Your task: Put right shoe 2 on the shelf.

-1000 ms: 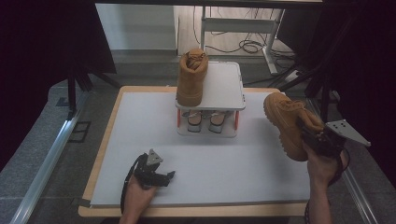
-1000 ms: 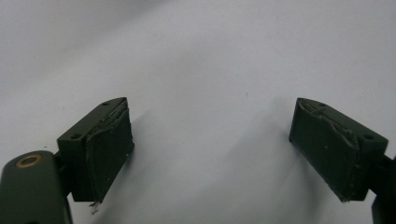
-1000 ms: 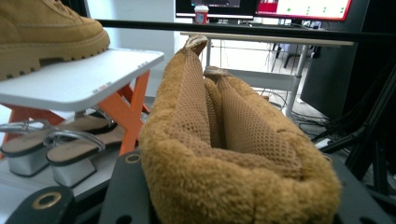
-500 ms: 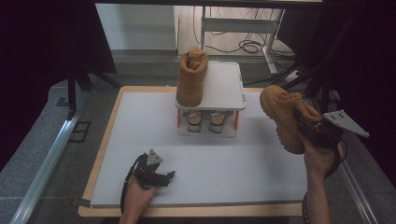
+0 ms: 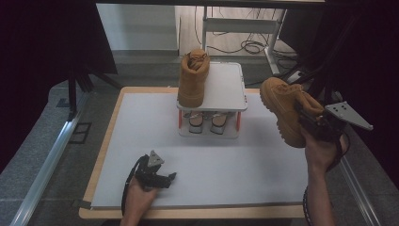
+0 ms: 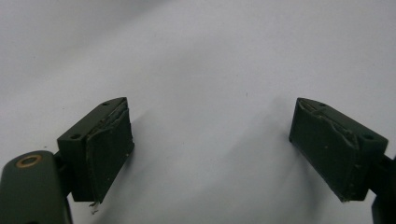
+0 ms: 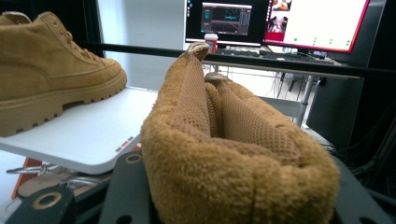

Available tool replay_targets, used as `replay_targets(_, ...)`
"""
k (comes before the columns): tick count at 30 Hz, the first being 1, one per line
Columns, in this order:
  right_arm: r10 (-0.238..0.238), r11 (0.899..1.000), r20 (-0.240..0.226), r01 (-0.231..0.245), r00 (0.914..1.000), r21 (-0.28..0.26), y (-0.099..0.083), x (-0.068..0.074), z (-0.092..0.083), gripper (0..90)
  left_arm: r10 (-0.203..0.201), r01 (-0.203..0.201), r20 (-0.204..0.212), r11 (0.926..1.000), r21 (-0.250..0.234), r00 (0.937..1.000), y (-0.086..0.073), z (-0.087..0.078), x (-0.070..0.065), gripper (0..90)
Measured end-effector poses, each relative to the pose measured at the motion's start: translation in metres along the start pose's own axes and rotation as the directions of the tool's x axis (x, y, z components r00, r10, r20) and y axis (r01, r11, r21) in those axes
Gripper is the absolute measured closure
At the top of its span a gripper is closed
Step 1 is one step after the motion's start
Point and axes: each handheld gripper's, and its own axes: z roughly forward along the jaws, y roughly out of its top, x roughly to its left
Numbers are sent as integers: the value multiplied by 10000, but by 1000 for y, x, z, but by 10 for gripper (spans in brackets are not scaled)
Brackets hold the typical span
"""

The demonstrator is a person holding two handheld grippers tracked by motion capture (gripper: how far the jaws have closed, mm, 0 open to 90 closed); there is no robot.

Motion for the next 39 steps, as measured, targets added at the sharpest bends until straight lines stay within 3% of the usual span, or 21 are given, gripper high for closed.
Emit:
replay_targets(17,-230,9993,-253,223,9994,-293,25,21,18,547,9,-9,-10,10000,-7,10000,0,0,0,131)
replay_targets(39,-613,9977,-924,584,9938,-342,42,62,59,544,3,-3,-10,10000,-34,10000,0,0,0,131)
